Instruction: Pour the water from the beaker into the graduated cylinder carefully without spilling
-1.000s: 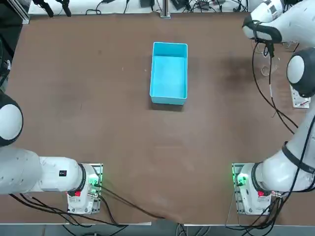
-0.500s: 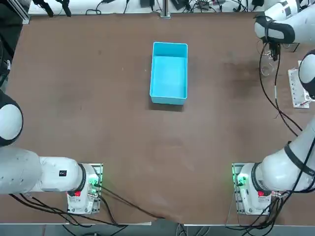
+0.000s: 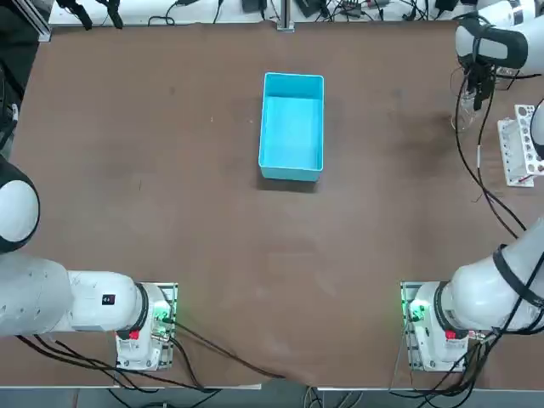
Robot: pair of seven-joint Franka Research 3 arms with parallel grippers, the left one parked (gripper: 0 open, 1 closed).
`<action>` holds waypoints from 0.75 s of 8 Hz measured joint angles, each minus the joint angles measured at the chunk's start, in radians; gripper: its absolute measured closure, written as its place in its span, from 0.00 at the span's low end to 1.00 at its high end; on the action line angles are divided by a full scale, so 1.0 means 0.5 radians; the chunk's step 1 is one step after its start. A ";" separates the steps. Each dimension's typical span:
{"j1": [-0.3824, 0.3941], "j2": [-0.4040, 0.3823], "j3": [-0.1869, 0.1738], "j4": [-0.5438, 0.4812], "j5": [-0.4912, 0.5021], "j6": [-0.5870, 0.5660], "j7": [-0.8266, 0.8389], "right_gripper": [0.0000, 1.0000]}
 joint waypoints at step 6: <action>-0.142 -0.003 0.000 -0.021 0.334 0.090 -0.403 0.39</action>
